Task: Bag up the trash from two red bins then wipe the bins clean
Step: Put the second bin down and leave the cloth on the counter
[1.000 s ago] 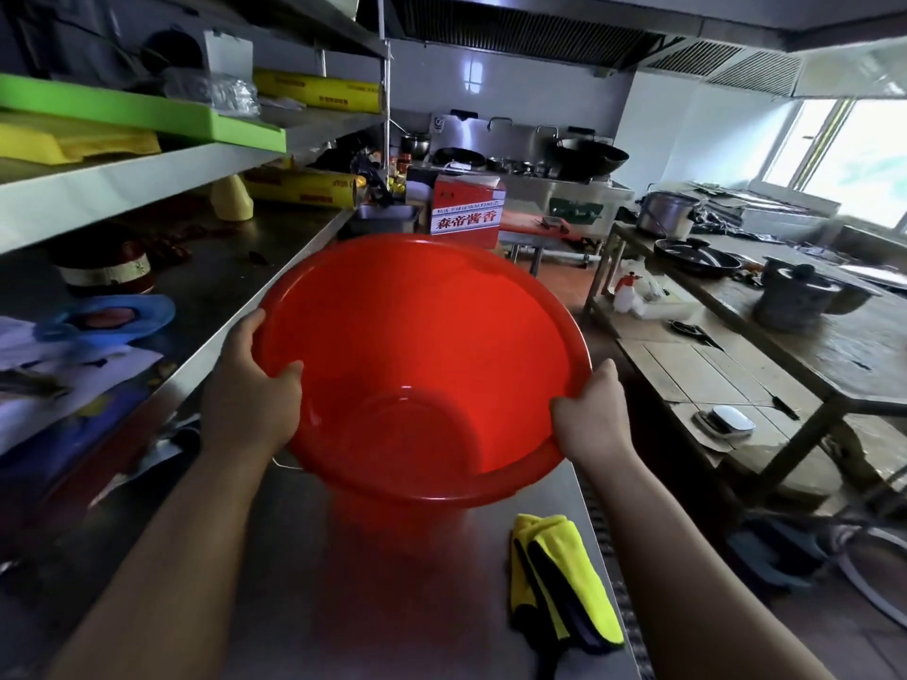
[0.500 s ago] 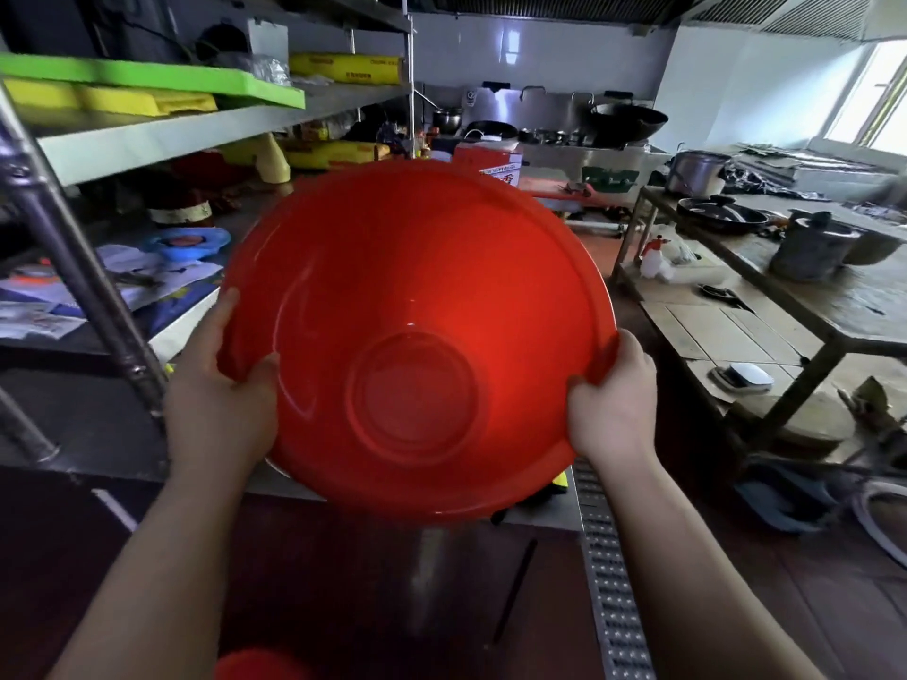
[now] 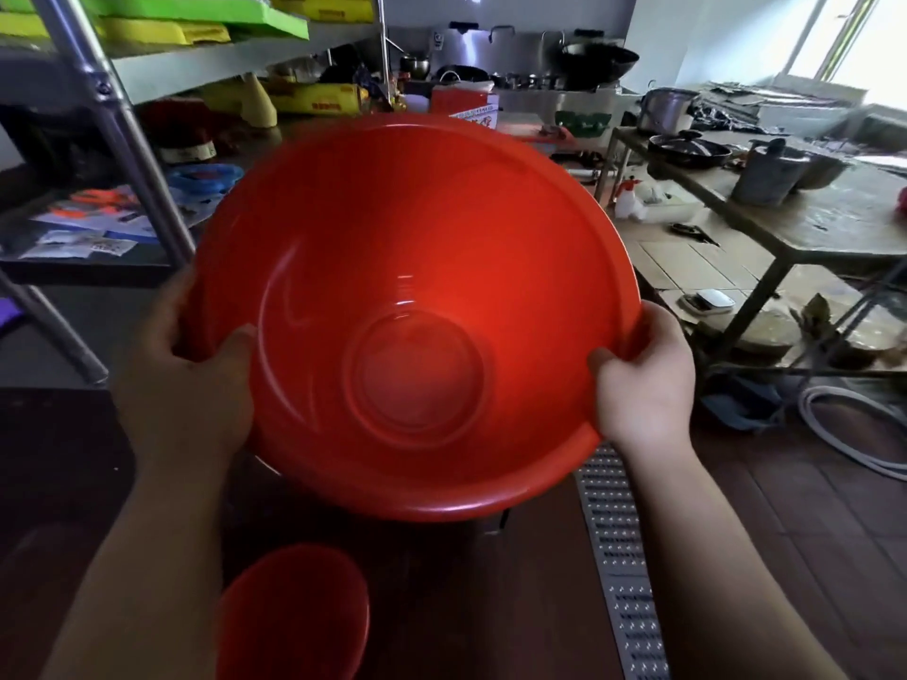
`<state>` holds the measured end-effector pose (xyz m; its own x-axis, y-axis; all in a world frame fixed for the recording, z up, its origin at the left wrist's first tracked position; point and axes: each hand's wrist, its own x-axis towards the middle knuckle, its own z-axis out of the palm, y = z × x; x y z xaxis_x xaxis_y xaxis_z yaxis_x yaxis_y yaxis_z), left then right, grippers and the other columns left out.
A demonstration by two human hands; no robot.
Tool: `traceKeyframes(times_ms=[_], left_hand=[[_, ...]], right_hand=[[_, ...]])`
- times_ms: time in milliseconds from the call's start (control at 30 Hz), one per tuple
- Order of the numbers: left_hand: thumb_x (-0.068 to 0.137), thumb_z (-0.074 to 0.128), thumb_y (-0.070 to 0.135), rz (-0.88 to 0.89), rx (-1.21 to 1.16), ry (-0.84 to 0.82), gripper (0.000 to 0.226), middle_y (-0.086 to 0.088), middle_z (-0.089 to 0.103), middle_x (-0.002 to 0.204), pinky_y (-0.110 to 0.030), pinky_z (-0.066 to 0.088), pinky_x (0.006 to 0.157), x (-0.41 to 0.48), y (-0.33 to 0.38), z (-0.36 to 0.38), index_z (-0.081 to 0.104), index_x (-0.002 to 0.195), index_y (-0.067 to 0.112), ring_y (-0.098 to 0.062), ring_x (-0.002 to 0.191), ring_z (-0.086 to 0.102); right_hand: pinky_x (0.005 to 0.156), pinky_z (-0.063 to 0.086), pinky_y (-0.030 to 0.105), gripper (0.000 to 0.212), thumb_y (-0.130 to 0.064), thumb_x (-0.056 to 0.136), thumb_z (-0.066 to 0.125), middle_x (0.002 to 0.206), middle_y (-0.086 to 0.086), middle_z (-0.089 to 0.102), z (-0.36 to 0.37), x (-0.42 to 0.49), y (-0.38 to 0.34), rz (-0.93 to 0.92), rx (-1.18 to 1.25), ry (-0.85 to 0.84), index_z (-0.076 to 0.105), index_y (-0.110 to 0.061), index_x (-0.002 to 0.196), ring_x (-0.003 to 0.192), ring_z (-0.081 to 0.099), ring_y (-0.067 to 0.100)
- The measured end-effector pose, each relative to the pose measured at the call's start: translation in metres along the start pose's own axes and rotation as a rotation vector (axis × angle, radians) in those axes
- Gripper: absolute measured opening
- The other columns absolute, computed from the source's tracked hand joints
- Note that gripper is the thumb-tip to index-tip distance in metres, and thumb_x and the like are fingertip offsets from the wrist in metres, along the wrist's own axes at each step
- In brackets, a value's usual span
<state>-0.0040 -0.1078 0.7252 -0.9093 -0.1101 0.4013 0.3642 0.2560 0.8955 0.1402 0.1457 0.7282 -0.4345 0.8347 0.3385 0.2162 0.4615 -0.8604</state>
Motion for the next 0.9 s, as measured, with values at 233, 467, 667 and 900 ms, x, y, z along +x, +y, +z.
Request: traceKeyframes(times_ms=[233, 467, 667, 900], left_hand=[[0.076, 0.067, 0.024, -0.124, 0.021, -0.001, 0.060, 0.014, 0.061, 0.122, -0.036, 0.049, 0.096, -0.035, -0.024, -0.061, 0.049, 0.131, 0.040, -0.001, 0.107, 0.059], [0.086, 0.065, 0.026, -0.259, 0.185, -0.088, 0.051, 0.004, 0.059, 0.120, -0.035, 0.046, 0.096, -0.085, -0.053, -0.064, 0.050, 0.134, 0.027, -0.011, 0.106, 0.057], [0.081, 0.068, 0.036, -0.478, 0.399, -0.241, 0.055, -0.010, 0.063, 0.119, -0.040, 0.047, 0.093, -0.125, -0.095, -0.033, 0.053, 0.132, 0.020, -0.025, 0.107, 0.060], [0.082, 0.069, 0.023, -0.750, 0.491, -0.452, 0.040, -0.013, 0.068, 0.103, -0.036, 0.047, 0.085, -0.194, -0.150, 0.030, 0.062, 0.117, 0.005, -0.030, 0.098, 0.063]], right_hand=[[0.072, 0.038, 0.022, 0.043, 0.001, 0.075, 0.060, 0.091, 0.002, 0.060, -0.004, -0.080, 0.016, 0.089, -0.046, -0.069, 0.057, -0.010, 0.116, 0.081, 0.054, 0.016], [0.074, 0.036, 0.026, 0.043, -0.005, 0.078, 0.060, 0.098, 0.003, 0.059, -0.011, -0.117, 0.069, 0.196, -0.178, -0.155, 0.056, -0.007, 0.120, 0.088, 0.054, 0.019], [0.085, 0.043, 0.035, 0.044, -0.006, 0.077, 0.058, 0.107, 0.012, 0.061, -0.016, -0.115, 0.140, 0.284, -0.325, -0.264, 0.057, -0.005, 0.121, 0.099, 0.056, 0.029], [0.093, 0.041, 0.038, 0.046, -0.006, 0.080, 0.058, 0.116, 0.017, 0.053, -0.033, -0.101, 0.227, 0.372, -0.477, -0.408, 0.053, -0.003, 0.126, 0.106, 0.051, 0.031]])
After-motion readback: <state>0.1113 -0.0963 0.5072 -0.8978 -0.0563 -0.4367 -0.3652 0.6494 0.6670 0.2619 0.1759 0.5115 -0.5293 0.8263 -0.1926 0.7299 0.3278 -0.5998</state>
